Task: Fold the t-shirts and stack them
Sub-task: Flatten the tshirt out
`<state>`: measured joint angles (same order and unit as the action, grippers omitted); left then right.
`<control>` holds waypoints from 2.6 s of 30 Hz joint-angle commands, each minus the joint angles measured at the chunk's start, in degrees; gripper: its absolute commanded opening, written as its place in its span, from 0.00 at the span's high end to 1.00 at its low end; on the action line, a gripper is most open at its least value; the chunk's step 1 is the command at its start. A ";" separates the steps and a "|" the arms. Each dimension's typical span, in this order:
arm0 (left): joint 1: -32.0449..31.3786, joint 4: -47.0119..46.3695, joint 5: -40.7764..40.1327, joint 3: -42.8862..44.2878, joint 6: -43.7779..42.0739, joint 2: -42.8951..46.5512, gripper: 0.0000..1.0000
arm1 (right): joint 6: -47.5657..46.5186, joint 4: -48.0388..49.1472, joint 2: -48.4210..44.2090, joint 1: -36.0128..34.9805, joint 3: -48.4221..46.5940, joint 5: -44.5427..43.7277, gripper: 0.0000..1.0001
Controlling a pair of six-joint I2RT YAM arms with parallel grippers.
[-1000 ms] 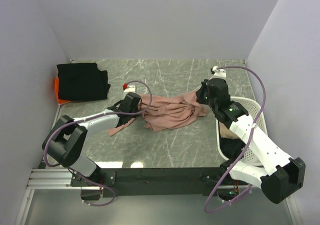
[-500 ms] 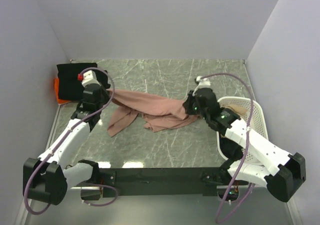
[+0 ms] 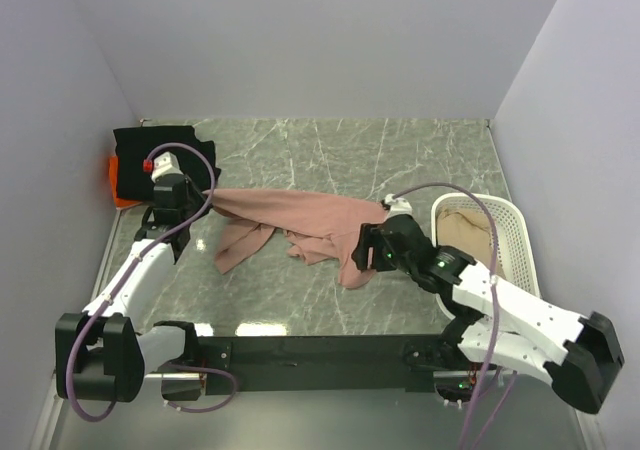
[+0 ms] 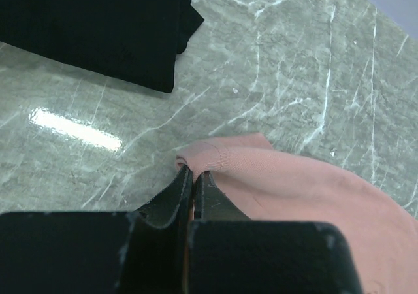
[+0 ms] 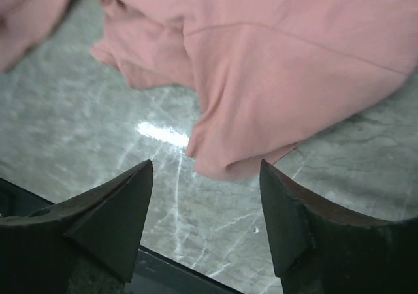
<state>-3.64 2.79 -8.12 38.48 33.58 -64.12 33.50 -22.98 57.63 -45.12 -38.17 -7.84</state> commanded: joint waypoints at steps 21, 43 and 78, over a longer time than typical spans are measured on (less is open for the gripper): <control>0.83 -4.46 4.69 -1.21 -1.85 -0.57 1.00 | 12.47 1.88 1.16 4.43 11.89 -9.83 0.37; 0.83 -4.11 5.04 -1.21 -1.94 -0.75 0.99 | 6.32 12.43 16.55 5.48 6.27 -8.51 0.39; 1.35 1.95 12.77 9.41 2.63 9.01 0.99 | -4.48 -7.34 -16.32 6.72 -17.88 -21.51 1.00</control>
<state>-2.98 4.49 2.24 42.72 34.98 -58.06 33.67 -29.34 40.88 -38.98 -50.04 -23.31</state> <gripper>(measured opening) 0.026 0.009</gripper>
